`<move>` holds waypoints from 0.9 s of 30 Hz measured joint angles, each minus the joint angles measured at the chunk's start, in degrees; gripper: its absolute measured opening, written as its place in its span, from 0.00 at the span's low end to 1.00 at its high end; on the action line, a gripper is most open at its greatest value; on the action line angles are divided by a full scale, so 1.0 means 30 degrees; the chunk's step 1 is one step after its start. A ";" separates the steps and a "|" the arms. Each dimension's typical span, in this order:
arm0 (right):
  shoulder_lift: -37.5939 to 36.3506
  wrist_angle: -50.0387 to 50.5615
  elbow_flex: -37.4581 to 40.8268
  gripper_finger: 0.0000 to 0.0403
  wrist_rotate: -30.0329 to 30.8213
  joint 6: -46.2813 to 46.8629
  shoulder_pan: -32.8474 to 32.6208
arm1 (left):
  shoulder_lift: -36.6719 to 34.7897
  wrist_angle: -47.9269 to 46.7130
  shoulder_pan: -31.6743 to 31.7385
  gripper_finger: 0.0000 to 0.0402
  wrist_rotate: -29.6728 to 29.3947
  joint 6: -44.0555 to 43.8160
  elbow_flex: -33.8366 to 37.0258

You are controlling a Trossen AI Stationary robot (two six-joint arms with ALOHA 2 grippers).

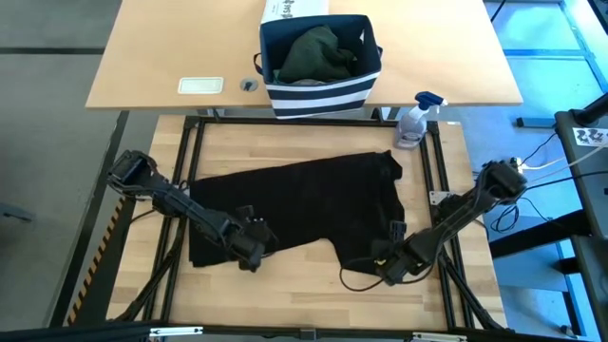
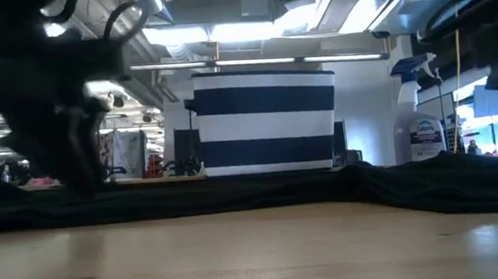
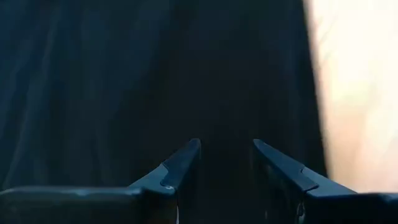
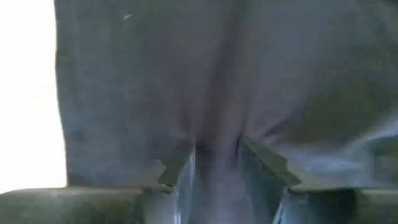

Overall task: Fold Laundry from Bin
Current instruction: Fold the black shirt

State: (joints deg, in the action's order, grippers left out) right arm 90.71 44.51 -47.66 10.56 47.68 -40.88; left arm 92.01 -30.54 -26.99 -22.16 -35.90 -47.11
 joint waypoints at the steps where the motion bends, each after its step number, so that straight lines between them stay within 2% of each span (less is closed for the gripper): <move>1: 0.0130 -0.0376 0.0000 0.29 -0.0339 0.0014 0.0000 | 0.0006 -0.0469 0.0037 0.34 0.0079 -0.0416 0.0147; 5: 0.0674 -0.2036 -0.0010 0.25 -0.1324 0.0034 -0.0007 | 0.0006 -0.1855 0.0464 0.34 0.0156 -0.0790 0.0729; 9: 0.1172 -0.3763 -0.0068 0.25 -0.1602 0.0029 0.0007 | -0.0089 -0.1933 0.1498 0.34 0.0114 0.0354 0.1380; 18: 0.1466 -0.7436 -0.0036 0.25 -0.2949 -0.0479 -0.0007 | -0.0053 -0.2160 0.5100 0.34 -0.0651 0.6706 0.1595; 24: 0.1337 -0.7330 -0.0031 0.25 -0.3815 -0.0610 0.0000 | -0.0038 -0.2116 0.7778 0.34 -0.0922 1.0912 0.1610; 27: 0.0720 -0.6960 0.0033 0.25 -0.3951 -0.0612 0.0000 | -0.0251 -0.2163 0.8463 0.34 -0.0805 1.1996 0.1603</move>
State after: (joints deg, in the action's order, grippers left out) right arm 92.87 23.63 -47.56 -1.29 45.84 -40.88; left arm 91.26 -37.02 -1.61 -24.58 0.09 -42.30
